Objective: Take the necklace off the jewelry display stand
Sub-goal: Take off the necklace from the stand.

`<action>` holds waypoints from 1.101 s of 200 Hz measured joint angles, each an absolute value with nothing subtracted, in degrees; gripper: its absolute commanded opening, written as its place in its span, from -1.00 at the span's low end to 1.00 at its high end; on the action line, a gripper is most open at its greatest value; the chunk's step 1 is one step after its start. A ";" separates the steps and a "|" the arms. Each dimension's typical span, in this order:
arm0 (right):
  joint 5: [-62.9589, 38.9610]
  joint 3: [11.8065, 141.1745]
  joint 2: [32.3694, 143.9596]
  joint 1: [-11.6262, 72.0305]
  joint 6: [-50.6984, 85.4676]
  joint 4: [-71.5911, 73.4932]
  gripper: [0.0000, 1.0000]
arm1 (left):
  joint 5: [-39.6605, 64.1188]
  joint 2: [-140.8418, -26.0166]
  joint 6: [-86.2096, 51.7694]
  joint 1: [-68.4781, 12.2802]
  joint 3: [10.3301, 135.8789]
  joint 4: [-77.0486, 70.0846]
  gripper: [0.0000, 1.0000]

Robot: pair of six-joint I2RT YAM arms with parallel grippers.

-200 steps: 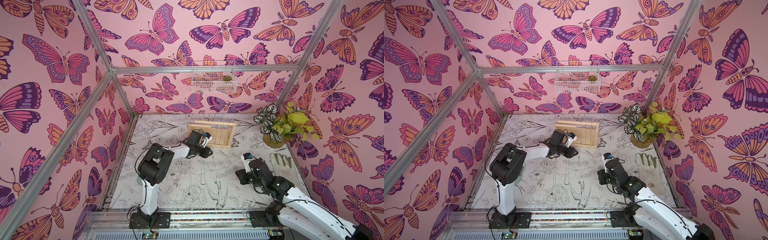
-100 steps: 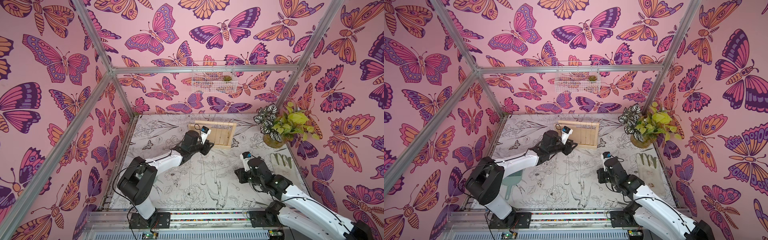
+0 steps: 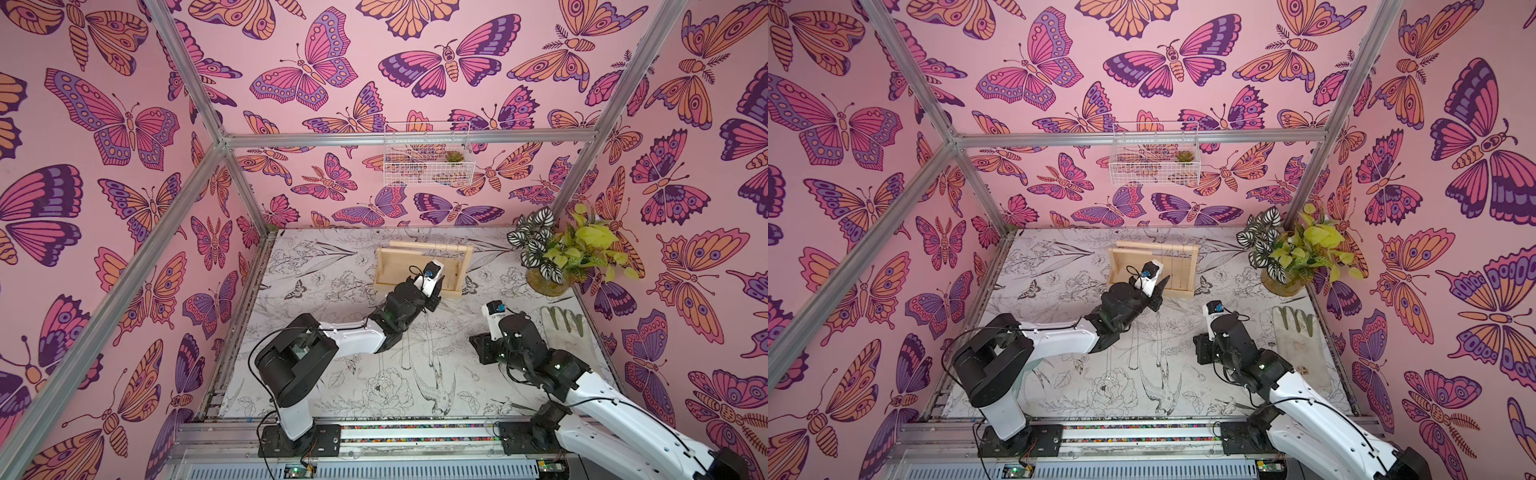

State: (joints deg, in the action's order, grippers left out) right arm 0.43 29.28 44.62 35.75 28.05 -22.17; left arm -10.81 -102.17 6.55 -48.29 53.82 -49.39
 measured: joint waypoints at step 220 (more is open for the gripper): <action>0.56 29.28 44.45 35.27 26.98 -23.38 -0.55 | -19.14 -108.90 10.33 -45.65 66.78 -44.95 -0.42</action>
State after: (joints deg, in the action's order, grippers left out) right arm 0.56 29.28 44.45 35.27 26.98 -23.38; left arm -19.14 -108.90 10.33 -45.65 66.78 -44.95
